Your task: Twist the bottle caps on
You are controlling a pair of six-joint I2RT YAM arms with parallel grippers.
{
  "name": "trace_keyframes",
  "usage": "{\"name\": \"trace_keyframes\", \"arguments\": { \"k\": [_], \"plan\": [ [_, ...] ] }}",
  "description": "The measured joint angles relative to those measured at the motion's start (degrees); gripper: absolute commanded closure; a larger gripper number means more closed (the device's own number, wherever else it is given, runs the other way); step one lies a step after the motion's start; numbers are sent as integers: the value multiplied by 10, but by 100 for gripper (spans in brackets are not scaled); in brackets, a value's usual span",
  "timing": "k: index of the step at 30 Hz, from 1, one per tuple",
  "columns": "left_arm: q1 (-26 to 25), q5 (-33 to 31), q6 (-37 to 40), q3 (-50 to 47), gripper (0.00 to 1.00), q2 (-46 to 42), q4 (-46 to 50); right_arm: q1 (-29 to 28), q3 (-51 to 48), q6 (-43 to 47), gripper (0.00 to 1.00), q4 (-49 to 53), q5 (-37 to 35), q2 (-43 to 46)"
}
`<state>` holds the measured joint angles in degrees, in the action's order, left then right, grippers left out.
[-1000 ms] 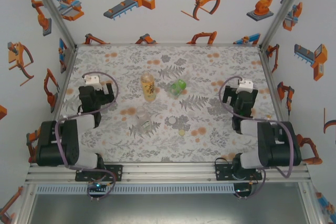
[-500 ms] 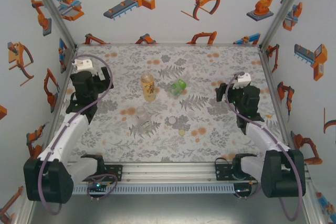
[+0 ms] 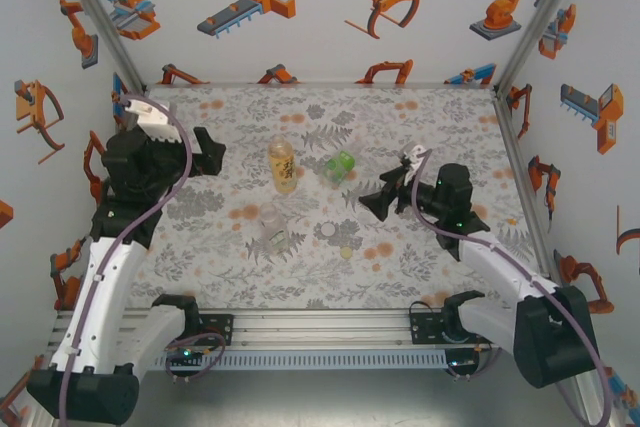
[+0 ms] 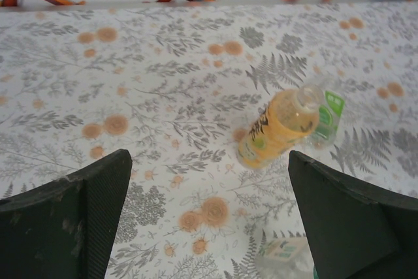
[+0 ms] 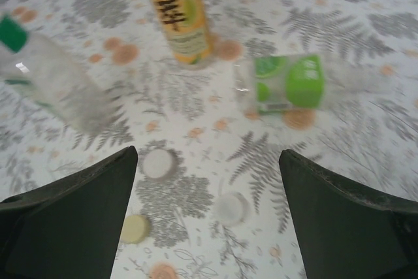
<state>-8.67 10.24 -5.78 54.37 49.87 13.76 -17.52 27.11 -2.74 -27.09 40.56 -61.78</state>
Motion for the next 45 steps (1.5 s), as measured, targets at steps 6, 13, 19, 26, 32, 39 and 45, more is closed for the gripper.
{"name": "trace_keyframes", "arguments": {
  "k": [6, 13, 19, 26, 32, 39, 45],
  "plan": [
    [0, 30, 3, -54, 3, -24, 2, -70, 27, 31, 19, -8, 64, -44],
    [0, 33, 6, -58, 3, -58, 3, -146, 88, 63, 19, -24, 115, -122],
    [0, 39, 7, -58, 3, -55, 3, -194, 163, 80, 17, -49, 156, -222],
    [0, 36, 8, -58, 3, -50, 5, -242, 253, 92, 16, -65, 205, -318],
    [0, 30, 12, -58, 3, -50, 6, -268, 295, 99, 15, -71, 232, -369],
    [0, 19, 16, -57, 3, -42, 11, -292, 329, 103, 17, -74, 240, -425],
    [0, 12, 16, -57, 3, -30, 23, -302, 338, 103, 20, -78, 239, -458]
  ]
}}
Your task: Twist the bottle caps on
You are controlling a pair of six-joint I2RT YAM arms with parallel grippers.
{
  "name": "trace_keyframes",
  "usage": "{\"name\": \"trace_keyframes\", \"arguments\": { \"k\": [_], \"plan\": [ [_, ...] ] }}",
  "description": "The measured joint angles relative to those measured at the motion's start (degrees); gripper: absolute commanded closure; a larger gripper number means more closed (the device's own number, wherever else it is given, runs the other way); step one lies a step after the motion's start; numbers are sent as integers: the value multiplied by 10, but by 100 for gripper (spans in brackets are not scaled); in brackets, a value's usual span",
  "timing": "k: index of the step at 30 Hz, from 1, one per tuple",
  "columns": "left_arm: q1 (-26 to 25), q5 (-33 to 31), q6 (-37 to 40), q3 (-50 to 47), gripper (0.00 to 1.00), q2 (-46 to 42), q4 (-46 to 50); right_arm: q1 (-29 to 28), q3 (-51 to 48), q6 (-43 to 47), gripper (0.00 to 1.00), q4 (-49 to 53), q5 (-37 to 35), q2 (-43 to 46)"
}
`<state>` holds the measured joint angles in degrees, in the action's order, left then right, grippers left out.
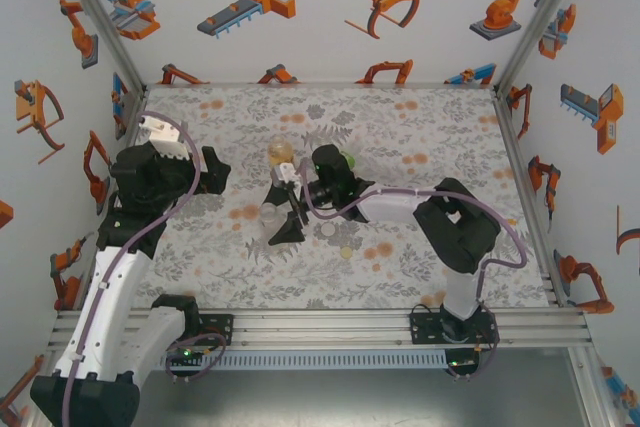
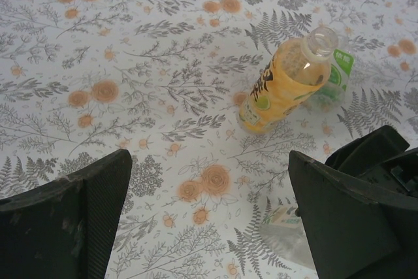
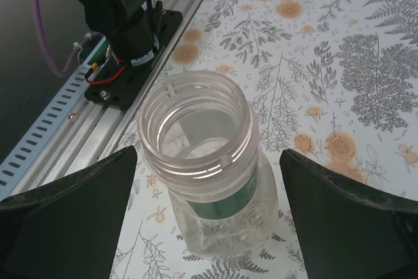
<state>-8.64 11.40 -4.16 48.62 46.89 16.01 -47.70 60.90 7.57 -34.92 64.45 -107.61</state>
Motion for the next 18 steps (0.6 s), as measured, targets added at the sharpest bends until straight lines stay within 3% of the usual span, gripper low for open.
{"name": "trace_keyframes", "arguments": {
  "k": [9, 18],
  "plan": [
    [0, 0, 0, 0, 3, 0, 3, -8, 0, 0, 32, -10, -11, -17],
    [0, 0, 0, 0, 3, 8, 4, -10, -3, 0, 30, -25, -20, -24]
  ]
}}
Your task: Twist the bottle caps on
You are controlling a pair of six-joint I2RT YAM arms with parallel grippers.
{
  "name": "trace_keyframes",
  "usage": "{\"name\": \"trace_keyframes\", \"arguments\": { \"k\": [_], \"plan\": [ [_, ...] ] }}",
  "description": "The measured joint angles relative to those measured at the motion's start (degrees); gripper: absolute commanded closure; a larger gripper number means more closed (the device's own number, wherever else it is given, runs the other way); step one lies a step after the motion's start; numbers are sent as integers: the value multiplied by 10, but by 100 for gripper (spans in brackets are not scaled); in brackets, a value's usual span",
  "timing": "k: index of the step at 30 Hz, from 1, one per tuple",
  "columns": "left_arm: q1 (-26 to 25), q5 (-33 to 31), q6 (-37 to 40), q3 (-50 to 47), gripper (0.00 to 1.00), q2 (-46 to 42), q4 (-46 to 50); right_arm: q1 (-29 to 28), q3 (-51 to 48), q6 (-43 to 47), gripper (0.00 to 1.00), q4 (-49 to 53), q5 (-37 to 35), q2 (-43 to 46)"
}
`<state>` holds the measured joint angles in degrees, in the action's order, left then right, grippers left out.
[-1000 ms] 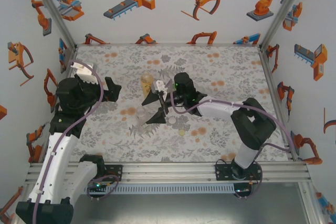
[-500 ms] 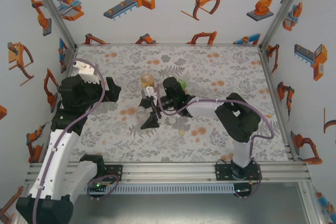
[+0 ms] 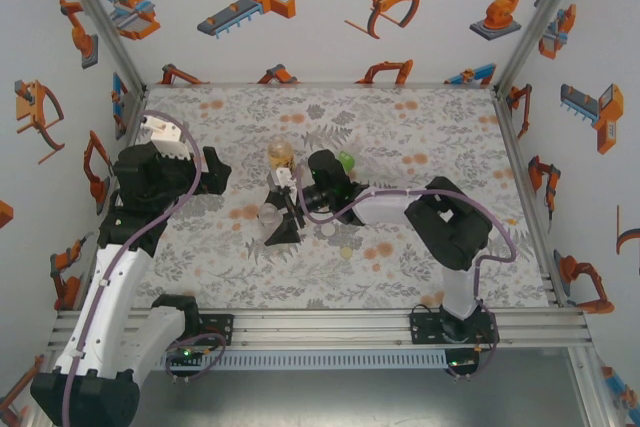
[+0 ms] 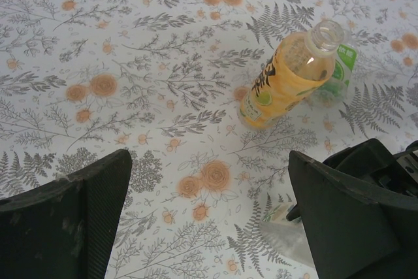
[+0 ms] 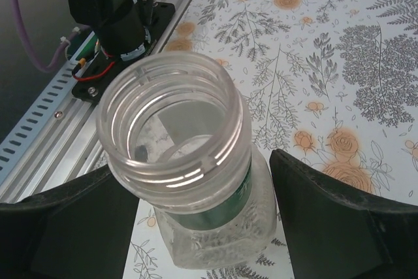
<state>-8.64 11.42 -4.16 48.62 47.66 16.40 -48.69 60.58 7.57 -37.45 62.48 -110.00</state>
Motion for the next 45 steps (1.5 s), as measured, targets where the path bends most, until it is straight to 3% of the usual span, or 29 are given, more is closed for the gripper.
{"name": "trace_keyframes", "arguments": {
  "k": [7, 18, 26, 34, 40, 45],
  "plan": [
    [0, 2, 0, 0, 3, 7, 0, -4, -7, 0, 31, -7, -6, -11],
    [0, 6, 0, 0, 3, 17, 6, -4, -23, -12, 46, -32, -30, -13],
    [0, 17, -2, 0, 3, 14, 7, -6, -57, -72, 55, -64, -134, 14],
    [0, 57, -24, 10, 3, 10, 4, -1, -112, -139, 57, -66, -247, 101],
    [0, 113, -26, 10, 3, 8, 2, 22, -160, -165, 61, -65, -283, 189],
    [0, 142, -43, 3, 3, -7, -34, 44, -195, -170, 70, -63, -303, 258]
  ]
}}
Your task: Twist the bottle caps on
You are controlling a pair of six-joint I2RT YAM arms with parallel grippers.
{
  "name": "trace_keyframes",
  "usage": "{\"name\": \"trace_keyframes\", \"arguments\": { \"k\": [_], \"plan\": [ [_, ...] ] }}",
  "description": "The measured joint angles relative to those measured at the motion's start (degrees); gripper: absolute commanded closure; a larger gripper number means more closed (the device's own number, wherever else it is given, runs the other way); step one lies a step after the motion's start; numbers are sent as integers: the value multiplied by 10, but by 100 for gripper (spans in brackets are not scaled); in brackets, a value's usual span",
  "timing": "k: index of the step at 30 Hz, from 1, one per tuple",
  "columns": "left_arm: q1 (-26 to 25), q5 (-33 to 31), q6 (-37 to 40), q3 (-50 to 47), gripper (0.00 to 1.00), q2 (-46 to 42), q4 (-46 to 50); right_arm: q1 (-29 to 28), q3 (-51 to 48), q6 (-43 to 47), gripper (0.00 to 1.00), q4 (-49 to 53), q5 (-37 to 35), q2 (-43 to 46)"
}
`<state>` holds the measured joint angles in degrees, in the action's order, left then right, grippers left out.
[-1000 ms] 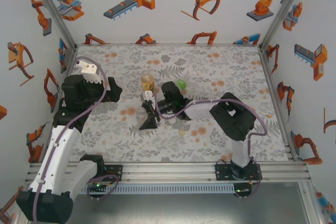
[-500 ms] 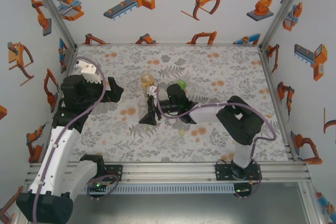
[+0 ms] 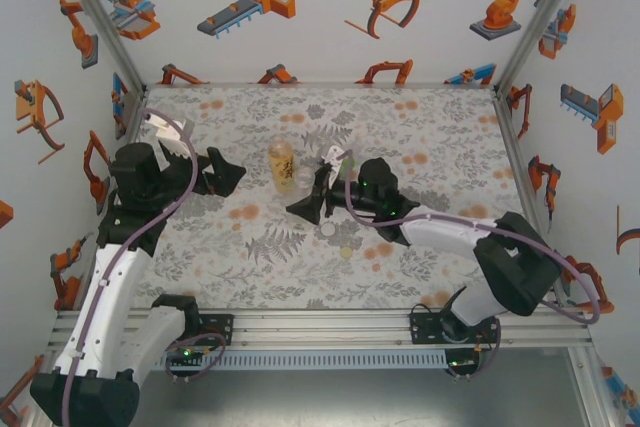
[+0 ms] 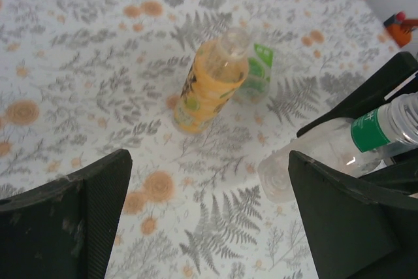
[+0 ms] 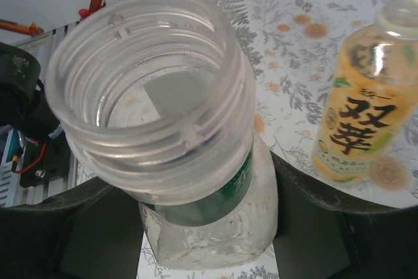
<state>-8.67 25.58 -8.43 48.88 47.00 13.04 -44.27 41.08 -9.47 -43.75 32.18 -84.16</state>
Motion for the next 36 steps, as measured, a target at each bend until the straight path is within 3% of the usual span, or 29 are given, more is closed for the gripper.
{"name": "trace_keyframes", "arguments": {
  "k": [6, 13, 26, 36],
  "plan": [
    [-5, 42, 4, -29, 3, -45, -37, 21, -11, 5, 73, 51, -20, 80],
    [-45, 55, 19, 20, 3, 41, -10, 26, 10, 49, 70, 182, -32, 155],
    [-189, -18, 0, 13, 3, 69, -78, 56, 32, 54, 69, 293, -36, 218],
    [-314, 70, 88, 102, 3, 198, -19, 67, 57, 48, 70, 317, -14, 259]
  ]
}}
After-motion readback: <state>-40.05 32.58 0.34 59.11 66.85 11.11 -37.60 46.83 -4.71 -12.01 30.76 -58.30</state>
